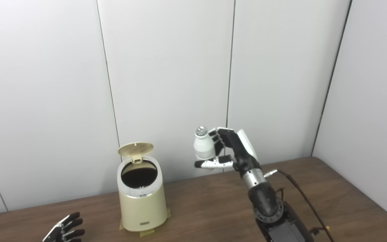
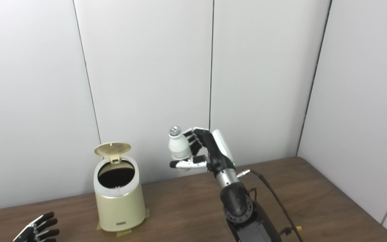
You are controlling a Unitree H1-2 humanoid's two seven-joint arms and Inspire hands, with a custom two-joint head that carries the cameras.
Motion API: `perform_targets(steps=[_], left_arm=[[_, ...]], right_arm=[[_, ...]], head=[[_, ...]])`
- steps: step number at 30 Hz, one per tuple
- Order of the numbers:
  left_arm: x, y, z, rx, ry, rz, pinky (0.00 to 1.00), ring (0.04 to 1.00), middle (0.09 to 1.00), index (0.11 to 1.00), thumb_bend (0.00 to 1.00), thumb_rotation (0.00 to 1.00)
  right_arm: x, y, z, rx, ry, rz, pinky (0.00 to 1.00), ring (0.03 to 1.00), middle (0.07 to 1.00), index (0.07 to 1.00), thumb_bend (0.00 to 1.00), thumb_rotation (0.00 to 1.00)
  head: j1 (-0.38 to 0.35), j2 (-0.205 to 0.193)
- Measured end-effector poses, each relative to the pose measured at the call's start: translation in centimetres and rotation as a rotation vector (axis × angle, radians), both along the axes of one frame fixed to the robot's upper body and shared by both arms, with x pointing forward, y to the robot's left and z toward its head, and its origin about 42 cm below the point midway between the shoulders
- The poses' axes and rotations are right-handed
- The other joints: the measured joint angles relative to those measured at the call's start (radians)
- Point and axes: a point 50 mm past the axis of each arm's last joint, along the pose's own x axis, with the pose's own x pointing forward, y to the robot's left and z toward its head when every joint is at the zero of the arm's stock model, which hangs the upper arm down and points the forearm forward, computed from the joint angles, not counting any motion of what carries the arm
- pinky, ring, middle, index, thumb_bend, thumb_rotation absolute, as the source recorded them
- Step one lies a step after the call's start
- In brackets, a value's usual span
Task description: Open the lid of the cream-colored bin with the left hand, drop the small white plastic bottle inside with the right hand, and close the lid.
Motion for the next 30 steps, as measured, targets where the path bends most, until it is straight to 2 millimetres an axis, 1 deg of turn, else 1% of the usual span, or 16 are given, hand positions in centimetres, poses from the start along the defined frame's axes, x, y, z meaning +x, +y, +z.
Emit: perform_targets(steps=[3,7,12,15,22,25,30], left_arm=[[0.0,-0.5,-0.4,-0.005,0.009,-0.003,0.7,0.75,0.809,0.848,0.65,0.0],[0.0,-0.5,-1.0,0.002,0.027,0.005,0.7,0.747,0.803,0.848,0.68,0.0],[0.0,-1.3,-1.2,-0.012,0.02,0.003,0.65,0.738,0.798,0.843,0.71,0.03],[0.0,-1.8,-1.2,-0.025,0.013,-0.001,0.65,0.748,0.809,0.85,0.71,0.05],[0.2,-2.2,-1.1,-0.034,0.002,-0.001,0.64,0.745,0.809,0.843,0.72,0.05],[0.3,-2.3,-1.1,-0.036,0.0,0.005,0.64,0.744,0.805,0.84,0.72,0.06],[0.5,-2.5,-1.1,-0.032,-0.002,0.005,0.63,0.74,0.804,0.837,0.72,0.06]], right_arm=[[0.2,1.4,1.2,-0.019,-0.009,0.045,0.29,0.34,0.424,0.522,0.52,0.0],[0.4,2.9,1.3,-0.035,0.008,0.098,0.29,0.336,0.423,0.522,0.52,0.0],[0.5,4.6,1.2,-0.045,0.032,0.131,0.29,0.333,0.422,0.521,0.52,0.0],[0.7,5.8,1.3,-0.049,0.033,0.157,0.29,0.338,0.424,0.523,0.52,0.0],[0.9,8.1,1.0,-0.074,0.039,0.231,0.3,0.344,0.428,0.527,0.52,0.0],[1.0,8.5,0.8,-0.073,0.047,0.247,0.3,0.345,0.428,0.527,0.52,0.0],[1.6,9.2,-0.4,-0.072,0.078,0.263,0.28,0.331,0.423,0.526,0.52,0.0]], head=[[0.055,-0.003],[0.095,-0.005],[0.134,-0.002],[0.164,0.002],[0.189,0.003],[0.195,0.005],[0.209,0.003]])
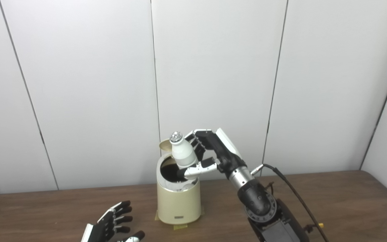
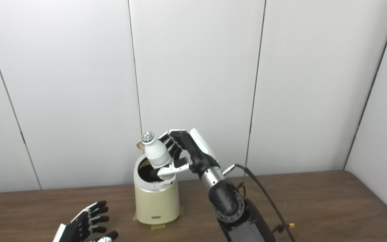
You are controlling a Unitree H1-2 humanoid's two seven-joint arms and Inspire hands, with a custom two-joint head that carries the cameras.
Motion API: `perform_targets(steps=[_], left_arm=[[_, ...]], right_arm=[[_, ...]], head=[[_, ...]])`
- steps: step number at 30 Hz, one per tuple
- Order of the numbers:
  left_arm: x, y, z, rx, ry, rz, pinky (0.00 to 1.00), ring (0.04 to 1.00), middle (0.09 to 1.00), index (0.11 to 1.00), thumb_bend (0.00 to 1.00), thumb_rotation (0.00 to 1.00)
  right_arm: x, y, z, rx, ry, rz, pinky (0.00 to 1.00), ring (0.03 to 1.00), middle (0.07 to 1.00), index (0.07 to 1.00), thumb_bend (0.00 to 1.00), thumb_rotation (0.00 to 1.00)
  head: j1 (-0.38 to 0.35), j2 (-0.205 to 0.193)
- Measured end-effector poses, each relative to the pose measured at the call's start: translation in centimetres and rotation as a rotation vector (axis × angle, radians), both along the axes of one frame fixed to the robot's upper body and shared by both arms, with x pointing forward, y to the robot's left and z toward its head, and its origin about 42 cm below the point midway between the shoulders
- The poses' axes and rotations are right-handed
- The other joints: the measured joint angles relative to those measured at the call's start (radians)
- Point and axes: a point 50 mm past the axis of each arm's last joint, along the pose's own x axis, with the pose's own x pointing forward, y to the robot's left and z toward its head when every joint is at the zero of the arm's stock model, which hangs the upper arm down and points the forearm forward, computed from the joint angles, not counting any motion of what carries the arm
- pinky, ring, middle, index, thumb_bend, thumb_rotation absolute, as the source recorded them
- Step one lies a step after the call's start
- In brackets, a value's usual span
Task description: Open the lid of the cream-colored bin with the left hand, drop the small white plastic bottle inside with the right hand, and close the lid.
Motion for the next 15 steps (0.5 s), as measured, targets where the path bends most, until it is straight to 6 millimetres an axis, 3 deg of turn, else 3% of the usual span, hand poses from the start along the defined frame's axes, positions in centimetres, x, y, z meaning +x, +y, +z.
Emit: perform_targets(steps=[15], left_arm=[[0.1,-0.3,0.0,-0.006,-0.011,0.0,0.63,0.743,0.809,0.834,0.73,0.06]], right_arm=[[1.1,3.0,-1.5,-0.06,-0.005,0.03,0.27,0.326,0.417,0.523,0.52,0.0]], head=[[0.029,0.0]])
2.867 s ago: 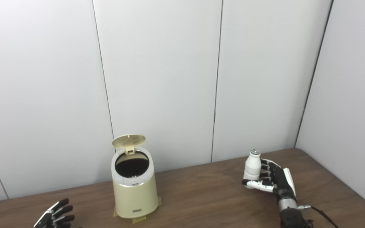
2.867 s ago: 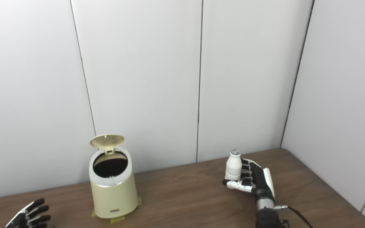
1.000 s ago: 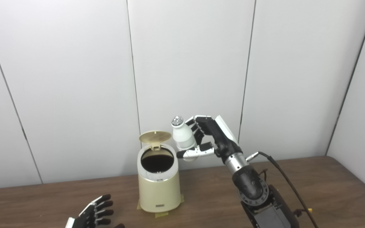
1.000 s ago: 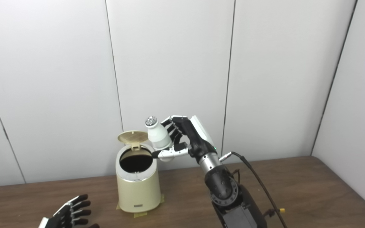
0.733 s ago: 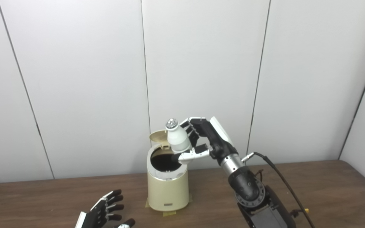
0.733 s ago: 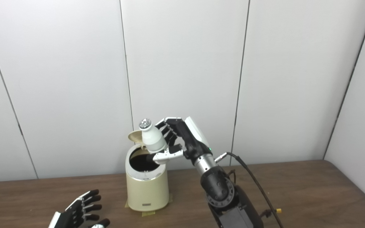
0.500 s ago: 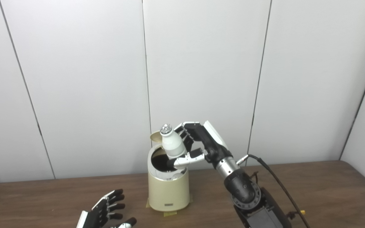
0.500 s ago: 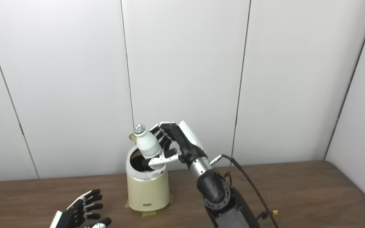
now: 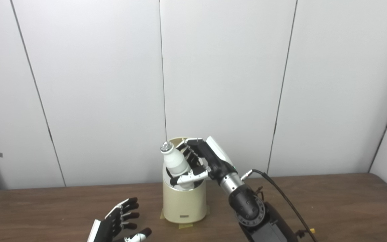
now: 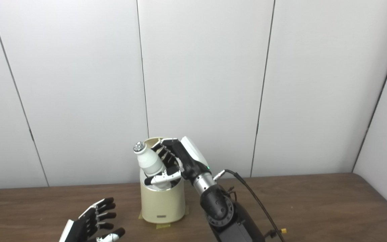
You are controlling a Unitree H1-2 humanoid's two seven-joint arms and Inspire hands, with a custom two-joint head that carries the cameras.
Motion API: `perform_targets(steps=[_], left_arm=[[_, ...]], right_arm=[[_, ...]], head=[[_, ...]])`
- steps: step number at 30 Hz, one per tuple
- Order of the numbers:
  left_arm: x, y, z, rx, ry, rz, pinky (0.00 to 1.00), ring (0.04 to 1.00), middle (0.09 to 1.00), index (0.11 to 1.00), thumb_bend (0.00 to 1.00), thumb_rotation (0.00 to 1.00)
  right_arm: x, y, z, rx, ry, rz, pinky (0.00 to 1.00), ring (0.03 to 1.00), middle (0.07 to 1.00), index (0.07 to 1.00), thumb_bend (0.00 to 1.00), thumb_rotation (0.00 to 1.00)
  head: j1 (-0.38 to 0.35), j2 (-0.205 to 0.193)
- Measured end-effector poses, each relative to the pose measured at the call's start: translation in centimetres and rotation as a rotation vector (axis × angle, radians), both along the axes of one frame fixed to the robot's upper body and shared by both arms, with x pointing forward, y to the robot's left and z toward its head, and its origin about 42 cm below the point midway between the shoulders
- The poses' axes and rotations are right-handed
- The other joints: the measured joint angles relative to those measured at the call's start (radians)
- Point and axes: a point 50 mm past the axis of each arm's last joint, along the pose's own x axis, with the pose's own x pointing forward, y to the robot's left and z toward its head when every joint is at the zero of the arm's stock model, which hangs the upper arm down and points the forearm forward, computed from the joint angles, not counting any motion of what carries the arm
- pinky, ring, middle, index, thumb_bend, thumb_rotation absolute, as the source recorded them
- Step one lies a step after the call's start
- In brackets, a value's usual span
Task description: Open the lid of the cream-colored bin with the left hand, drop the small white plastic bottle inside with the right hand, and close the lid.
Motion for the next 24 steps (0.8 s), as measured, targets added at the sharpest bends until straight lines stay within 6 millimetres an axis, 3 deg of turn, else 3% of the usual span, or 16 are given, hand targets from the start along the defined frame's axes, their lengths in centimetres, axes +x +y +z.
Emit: perform_targets(steps=[11,17,24], left_arm=[[0.0,-0.3,0.1,0.003,-0.016,0.0,0.63,0.741,0.806,0.827,0.74,0.06],[0.0,-0.3,0.1,0.009,-0.018,0.013,0.64,0.727,0.793,0.822,0.74,0.06],[0.0,-0.3,0.1,0.017,-0.021,0.013,0.65,0.731,0.794,0.817,0.74,0.06]], right_arm=[[0.8,1.9,0.2,-0.037,-0.042,0.036,0.25,0.31,0.411,0.519,0.52,0.0],[1.0,2.1,0.0,-0.033,-0.05,0.038,0.23,0.296,0.407,0.517,0.52,0.0],[0.9,2.1,-0.5,-0.039,-0.12,0.026,0.28,0.334,0.421,0.515,0.52,0.0]], head=[[0.015,0.005],[0.012,0.006],[0.012,0.006]])
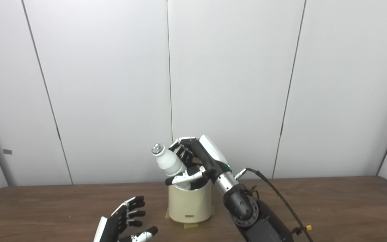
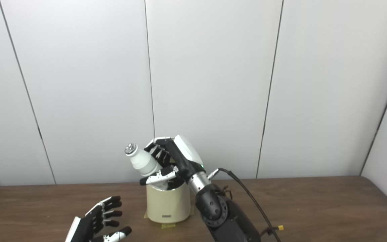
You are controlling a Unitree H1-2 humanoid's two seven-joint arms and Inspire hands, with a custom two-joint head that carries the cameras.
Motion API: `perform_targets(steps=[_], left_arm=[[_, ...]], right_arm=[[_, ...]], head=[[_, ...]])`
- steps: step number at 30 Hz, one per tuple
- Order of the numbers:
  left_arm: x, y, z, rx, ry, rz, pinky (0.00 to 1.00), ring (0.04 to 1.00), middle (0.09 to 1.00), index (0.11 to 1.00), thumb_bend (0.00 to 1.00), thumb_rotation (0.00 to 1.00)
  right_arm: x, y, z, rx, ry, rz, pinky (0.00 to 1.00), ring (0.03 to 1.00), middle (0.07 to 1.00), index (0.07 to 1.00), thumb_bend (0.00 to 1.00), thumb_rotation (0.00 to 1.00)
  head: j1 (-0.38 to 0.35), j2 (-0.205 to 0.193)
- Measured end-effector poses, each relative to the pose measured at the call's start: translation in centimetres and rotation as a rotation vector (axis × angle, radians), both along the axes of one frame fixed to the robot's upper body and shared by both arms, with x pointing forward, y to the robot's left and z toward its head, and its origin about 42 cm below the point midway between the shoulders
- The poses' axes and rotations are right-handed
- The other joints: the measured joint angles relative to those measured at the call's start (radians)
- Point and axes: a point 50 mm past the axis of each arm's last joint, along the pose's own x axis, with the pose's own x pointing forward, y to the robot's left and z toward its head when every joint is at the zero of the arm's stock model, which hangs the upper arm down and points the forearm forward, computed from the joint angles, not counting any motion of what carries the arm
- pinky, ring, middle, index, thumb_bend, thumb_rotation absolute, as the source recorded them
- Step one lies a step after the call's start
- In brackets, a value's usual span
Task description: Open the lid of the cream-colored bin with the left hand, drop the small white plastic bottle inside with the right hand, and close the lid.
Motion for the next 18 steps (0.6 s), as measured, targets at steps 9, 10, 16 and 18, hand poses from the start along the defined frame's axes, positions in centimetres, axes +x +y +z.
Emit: perform_targets(steps=[9,10,16,18], left_arm=[[0.0,0.0,0.0,0.001,-0.001,0.0,0.63,0.73,0.794,0.816,0.75,0.07],[0.0,0.0,0.0,0.001,-0.001,0.0,0.64,0.729,0.793,0.817,0.75,0.07],[0.0,0.0,0.0,0.0,-0.002,0.0,0.63,0.724,0.788,0.815,0.74,0.07],[0.0,0.0,0.0,0.0,-0.002,0.0,0.62,0.721,0.787,0.815,0.75,0.07]], right_arm=[[0.3,-0.9,-0.9,-0.079,-0.172,-0.02,0.34,0.398,0.502,0.503,0.52,0.0],[0.4,-1.1,-0.9,-0.089,-0.184,-0.023,0.35,0.4,0.503,0.502,0.52,0.0],[0.8,-2.3,-1.3,-0.145,-0.213,-0.051,0.34,0.395,0.498,0.512,0.52,0.0],[0.8,-2.4,-1.2,-0.149,-0.213,-0.053,0.35,0.396,0.498,0.515,0.52,0.0]], head=[[0.002,0.003],[0.002,0.003],[0.0,0.002],[0.0,0.002]])
